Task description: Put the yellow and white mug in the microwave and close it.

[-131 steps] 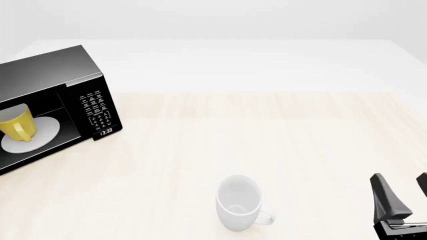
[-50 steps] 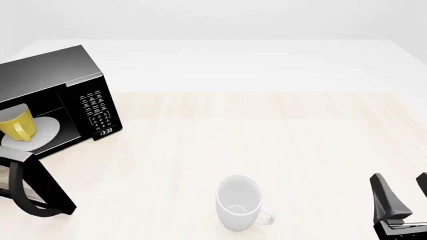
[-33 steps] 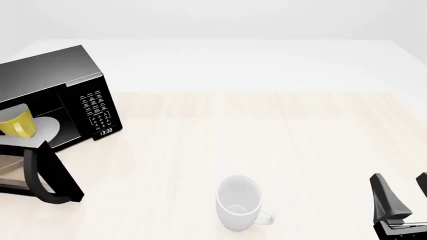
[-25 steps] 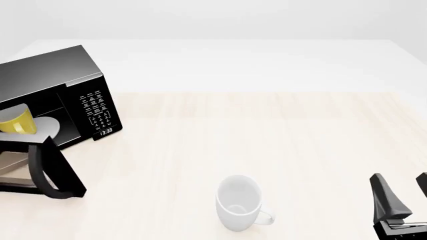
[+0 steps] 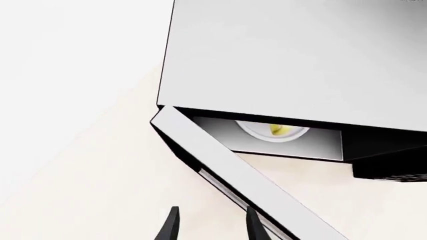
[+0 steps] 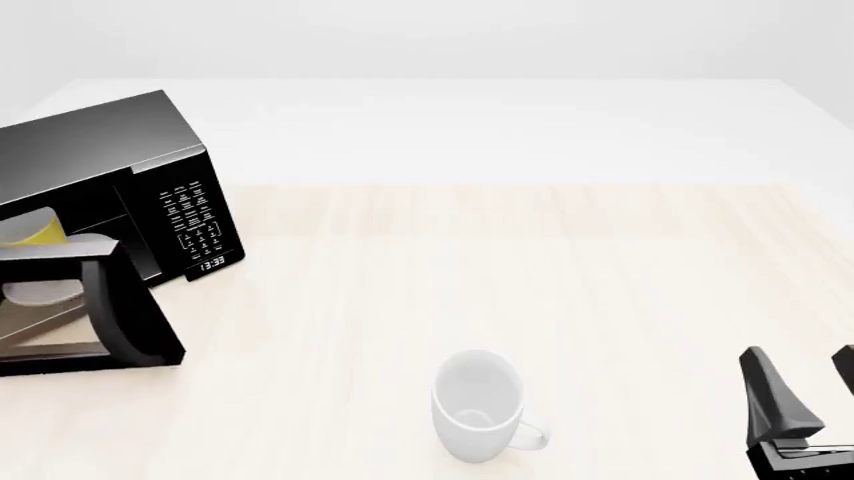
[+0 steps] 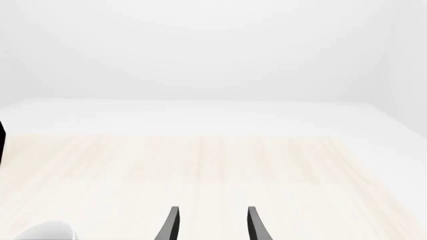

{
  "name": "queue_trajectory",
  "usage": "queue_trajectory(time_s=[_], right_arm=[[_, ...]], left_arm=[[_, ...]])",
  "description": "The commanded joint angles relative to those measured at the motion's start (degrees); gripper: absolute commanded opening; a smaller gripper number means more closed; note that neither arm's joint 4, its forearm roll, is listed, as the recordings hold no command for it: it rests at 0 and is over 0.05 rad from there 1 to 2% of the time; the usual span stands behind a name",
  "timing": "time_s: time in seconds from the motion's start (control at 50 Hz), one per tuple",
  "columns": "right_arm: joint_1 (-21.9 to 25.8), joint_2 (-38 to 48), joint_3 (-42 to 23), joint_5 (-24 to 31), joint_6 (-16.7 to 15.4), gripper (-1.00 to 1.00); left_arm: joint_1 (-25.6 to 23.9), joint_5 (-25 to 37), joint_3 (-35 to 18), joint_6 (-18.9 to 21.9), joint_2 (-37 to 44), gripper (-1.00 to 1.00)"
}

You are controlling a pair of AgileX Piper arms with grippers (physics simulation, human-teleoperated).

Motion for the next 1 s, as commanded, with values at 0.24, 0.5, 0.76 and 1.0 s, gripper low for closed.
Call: queue_trajectory(time_s=[0.24,0.5,0.76,1.0], right_arm=[[0.0,0.1,0.0,0.0,0.0,1.00],[0.0,0.1,0.0,0.0,0.0,1.00],[0.1,0.1,0.0,-0.1,0.0,1.00],[0.1,0.1,0.0,-0.1,0.0,1.00]], left_arm=[[-3.4,-2.8,-1.9,0.3,1.7,1.00],[-3.7,-4.5,-3.0,0.7,3.7,1.00],[-3.9,-5.6,-4.6,0.1,6.6,1.00],[-4.2,-6.8,-5.9,0.2,9.5,1.00]])
